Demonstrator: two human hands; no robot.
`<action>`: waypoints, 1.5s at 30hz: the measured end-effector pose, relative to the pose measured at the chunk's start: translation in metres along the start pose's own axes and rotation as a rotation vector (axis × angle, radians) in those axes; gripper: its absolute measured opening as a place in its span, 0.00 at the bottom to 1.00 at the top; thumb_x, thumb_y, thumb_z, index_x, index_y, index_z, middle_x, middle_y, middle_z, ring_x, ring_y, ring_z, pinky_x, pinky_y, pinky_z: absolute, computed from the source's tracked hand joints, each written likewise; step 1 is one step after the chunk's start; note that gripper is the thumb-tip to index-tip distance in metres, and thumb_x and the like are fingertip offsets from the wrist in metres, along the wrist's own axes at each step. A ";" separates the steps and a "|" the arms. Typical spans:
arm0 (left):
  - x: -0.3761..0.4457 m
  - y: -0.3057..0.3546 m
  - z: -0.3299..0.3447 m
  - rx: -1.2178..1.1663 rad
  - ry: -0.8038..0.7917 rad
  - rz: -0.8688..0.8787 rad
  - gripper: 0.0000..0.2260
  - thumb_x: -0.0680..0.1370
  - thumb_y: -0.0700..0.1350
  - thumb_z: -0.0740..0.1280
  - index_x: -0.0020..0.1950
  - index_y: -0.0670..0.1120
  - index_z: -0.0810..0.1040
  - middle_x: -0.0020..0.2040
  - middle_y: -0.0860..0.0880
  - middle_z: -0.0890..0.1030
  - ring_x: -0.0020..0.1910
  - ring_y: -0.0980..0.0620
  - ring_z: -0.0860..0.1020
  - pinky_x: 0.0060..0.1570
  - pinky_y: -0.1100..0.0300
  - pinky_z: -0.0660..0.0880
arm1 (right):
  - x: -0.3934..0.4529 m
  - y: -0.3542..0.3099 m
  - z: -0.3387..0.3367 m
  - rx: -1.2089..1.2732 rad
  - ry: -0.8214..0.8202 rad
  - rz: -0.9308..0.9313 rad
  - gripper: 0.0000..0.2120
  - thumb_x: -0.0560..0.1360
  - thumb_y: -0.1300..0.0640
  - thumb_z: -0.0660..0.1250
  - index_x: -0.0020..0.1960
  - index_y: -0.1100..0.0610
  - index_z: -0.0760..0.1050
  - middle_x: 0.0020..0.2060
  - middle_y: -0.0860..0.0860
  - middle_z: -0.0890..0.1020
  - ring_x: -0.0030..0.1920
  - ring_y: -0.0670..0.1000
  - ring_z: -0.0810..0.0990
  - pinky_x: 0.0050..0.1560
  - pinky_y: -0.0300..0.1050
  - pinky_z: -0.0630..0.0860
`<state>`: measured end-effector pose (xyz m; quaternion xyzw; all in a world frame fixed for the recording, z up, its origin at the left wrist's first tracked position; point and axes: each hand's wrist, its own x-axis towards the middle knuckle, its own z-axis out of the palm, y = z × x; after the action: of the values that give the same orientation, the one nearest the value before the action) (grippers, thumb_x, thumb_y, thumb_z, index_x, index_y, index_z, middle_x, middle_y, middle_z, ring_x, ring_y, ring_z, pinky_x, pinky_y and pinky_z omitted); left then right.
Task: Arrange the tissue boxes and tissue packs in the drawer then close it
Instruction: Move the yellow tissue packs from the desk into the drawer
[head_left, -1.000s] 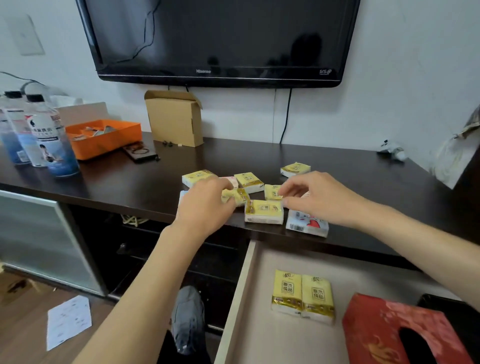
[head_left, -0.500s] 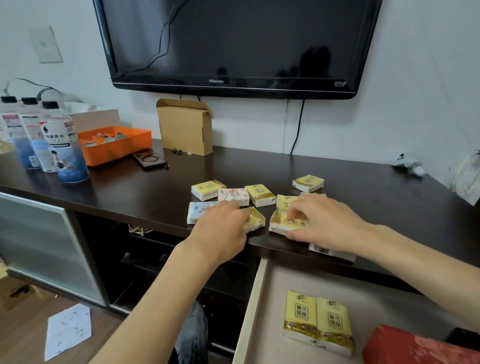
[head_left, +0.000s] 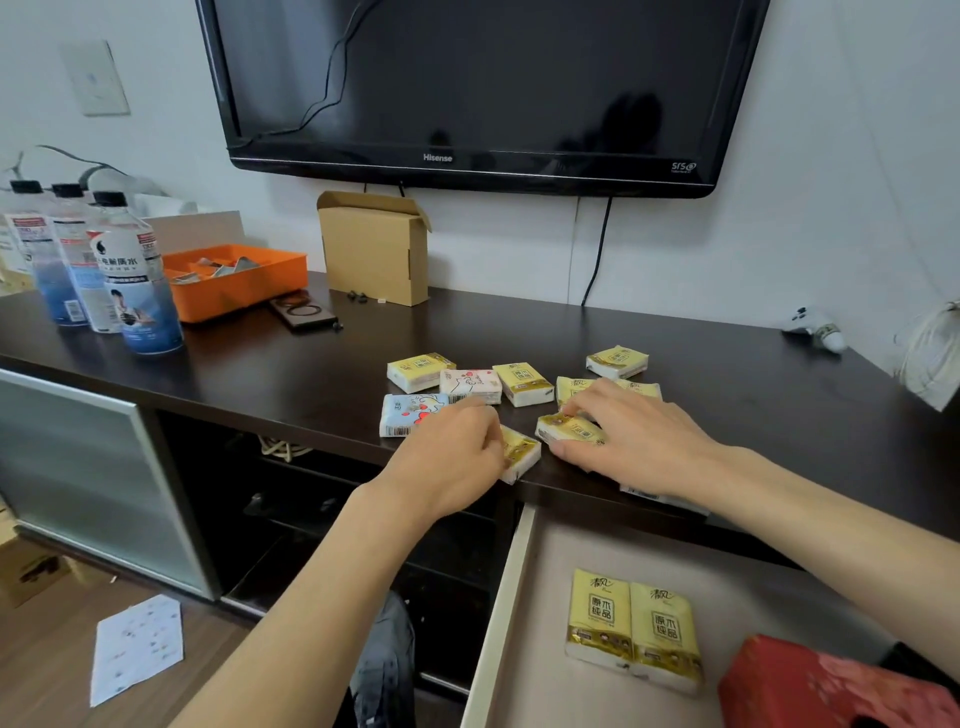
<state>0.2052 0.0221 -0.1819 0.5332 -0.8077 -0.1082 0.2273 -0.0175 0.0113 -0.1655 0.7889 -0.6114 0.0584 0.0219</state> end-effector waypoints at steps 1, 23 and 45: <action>0.000 0.002 0.002 -0.019 0.018 -0.007 0.08 0.78 0.48 0.61 0.47 0.47 0.78 0.50 0.52 0.76 0.50 0.50 0.76 0.50 0.52 0.75 | -0.001 -0.001 -0.002 -0.013 -0.037 -0.017 0.32 0.73 0.26 0.55 0.68 0.43 0.74 0.67 0.44 0.75 0.64 0.53 0.77 0.53 0.56 0.77; -0.005 -0.001 0.000 0.116 -0.089 0.079 0.07 0.73 0.56 0.72 0.42 0.57 0.75 0.56 0.53 0.77 0.54 0.52 0.76 0.50 0.54 0.76 | -0.027 0.005 -0.021 0.075 -0.079 -0.188 0.34 0.65 0.28 0.74 0.65 0.44 0.75 0.47 0.33 0.72 0.49 0.41 0.72 0.42 0.37 0.66; -0.104 0.047 0.055 -0.087 -0.506 0.503 0.14 0.69 0.52 0.77 0.52 0.56 0.77 0.61 0.57 0.75 0.60 0.58 0.73 0.58 0.58 0.71 | -0.189 -0.001 0.035 -0.012 -0.283 -0.086 0.27 0.63 0.19 0.57 0.43 0.41 0.63 0.43 0.38 0.69 0.47 0.44 0.69 0.50 0.46 0.64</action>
<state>0.1743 0.1319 -0.2362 0.2640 -0.9390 -0.2116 0.0621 -0.0604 0.1895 -0.2222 0.8145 -0.5743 -0.0580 -0.0573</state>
